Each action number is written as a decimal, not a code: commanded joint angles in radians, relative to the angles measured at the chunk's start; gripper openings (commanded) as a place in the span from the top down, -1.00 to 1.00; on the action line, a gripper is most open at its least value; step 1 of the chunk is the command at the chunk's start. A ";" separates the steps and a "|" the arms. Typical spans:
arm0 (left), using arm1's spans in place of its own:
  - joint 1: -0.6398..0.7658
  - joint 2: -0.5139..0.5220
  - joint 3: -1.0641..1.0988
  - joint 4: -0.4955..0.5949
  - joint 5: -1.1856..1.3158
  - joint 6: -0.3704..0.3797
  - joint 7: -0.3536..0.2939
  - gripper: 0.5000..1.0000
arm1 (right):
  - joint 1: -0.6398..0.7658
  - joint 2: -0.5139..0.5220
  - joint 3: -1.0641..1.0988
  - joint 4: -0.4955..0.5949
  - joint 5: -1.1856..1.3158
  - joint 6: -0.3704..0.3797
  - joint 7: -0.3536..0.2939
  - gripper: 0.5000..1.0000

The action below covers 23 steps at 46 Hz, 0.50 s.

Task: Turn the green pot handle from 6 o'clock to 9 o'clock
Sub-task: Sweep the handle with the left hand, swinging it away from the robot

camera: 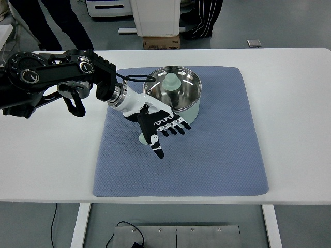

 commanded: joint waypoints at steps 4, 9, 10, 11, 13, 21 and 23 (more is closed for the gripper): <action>-0.005 0.030 0.003 0.000 0.034 0.000 0.000 -1.00 | 0.000 0.000 0.000 0.000 0.000 0.000 -0.001 -1.00; -0.005 0.038 0.003 0.003 0.060 0.000 0.000 -1.00 | -0.001 0.000 -0.001 0.000 0.000 0.000 -0.001 -1.00; -0.004 0.041 0.003 0.005 0.065 0.000 0.000 -1.00 | -0.001 0.000 -0.001 0.000 0.000 0.000 -0.001 -1.00; -0.005 0.049 0.003 0.005 0.069 0.000 0.000 -1.00 | 0.000 0.000 0.000 0.000 0.000 0.000 0.001 -1.00; -0.004 0.063 0.005 0.005 0.077 0.000 0.000 -1.00 | -0.001 0.000 0.000 0.000 0.000 0.000 -0.001 -1.00; -0.005 0.084 0.026 0.011 0.094 0.000 0.000 -1.00 | 0.000 0.000 -0.001 0.000 0.000 0.000 -0.001 -1.00; -0.005 0.093 0.034 0.014 0.095 0.000 0.000 -1.00 | -0.001 0.000 0.000 0.000 0.000 0.000 -0.001 -1.00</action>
